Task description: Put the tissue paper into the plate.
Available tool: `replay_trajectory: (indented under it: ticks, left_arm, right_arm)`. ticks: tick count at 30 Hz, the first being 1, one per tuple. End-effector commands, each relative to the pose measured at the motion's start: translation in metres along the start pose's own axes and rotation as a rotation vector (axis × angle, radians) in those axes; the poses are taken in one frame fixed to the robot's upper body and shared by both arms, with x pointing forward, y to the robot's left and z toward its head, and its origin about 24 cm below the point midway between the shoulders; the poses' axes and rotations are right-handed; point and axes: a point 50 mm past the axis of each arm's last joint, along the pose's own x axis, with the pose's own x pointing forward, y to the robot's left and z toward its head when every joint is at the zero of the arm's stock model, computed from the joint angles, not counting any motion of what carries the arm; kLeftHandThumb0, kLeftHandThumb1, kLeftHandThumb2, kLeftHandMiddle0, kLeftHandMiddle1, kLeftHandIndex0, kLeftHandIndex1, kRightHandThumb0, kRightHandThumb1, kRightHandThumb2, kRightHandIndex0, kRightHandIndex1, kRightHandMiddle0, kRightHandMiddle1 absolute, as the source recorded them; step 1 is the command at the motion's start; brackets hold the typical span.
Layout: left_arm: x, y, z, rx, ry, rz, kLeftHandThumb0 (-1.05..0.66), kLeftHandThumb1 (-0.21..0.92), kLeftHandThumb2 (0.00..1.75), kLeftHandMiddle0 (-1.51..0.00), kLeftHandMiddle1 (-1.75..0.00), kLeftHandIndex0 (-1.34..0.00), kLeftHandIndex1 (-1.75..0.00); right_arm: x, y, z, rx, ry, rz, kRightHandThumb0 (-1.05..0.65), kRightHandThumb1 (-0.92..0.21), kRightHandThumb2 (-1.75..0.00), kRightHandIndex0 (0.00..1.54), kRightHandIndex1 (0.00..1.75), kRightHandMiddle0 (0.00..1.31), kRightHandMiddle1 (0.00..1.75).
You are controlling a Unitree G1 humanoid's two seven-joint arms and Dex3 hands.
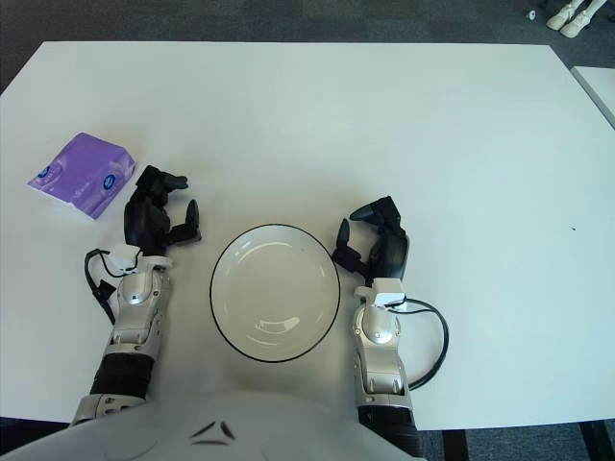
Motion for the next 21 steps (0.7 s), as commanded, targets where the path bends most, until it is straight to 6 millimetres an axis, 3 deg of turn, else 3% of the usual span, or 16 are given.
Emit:
replay_trajectory:
  ticks: [1,8,12,16,21]
  left_arm:
    - [-0.033,0.014,-0.041,0.054,0.204,0.037,-0.01,0.19,1.39,-0.72,-1.51,-0.59,-1.75]
    - [-0.031,0.013,-0.035,0.074,0.176,0.04,-0.01,0.23,1.34,-0.69,-1.49,-0.56,-1.75]
    - [-0.032,0.008,-0.014,0.101,0.11,0.036,-0.01,0.27,1.3,-0.68,-1.49,-0.53,-1.75]
    - [-0.033,0.008,-0.005,0.153,0.067,0.028,-0.01,0.29,1.26,-0.69,-1.47,-0.5,-1.75]
    - [-0.028,0.015,0.01,0.383,-0.158,-0.045,-0.01,0.31,1.25,-0.71,-1.46,-0.46,-1.75]
  right_arm:
    - [-0.014,-0.003,-0.024,-0.03,0.156,-0.014,-0.47,-0.35,-1.29,1.08,1.75,0.59,1.75]
    - [-0.013,-0.003,-0.025,-0.032,0.159,-0.014,-0.48,-0.33,-1.31,1.09,1.75,0.6,1.75]
    - [-0.013,-0.003,-0.026,-0.032,0.159,-0.014,-0.48,-0.33,-1.31,1.09,1.75,0.6,1.75]
    - [-0.013,-0.003,-0.027,-0.03,0.161,-0.011,-0.48,-0.33,-1.31,1.09,1.75,0.6,1.75]
    - [-0.012,-0.003,-0.027,-0.028,0.15,-0.015,-0.48,-0.33,-1.31,1.09,1.75,0.6,1.75]
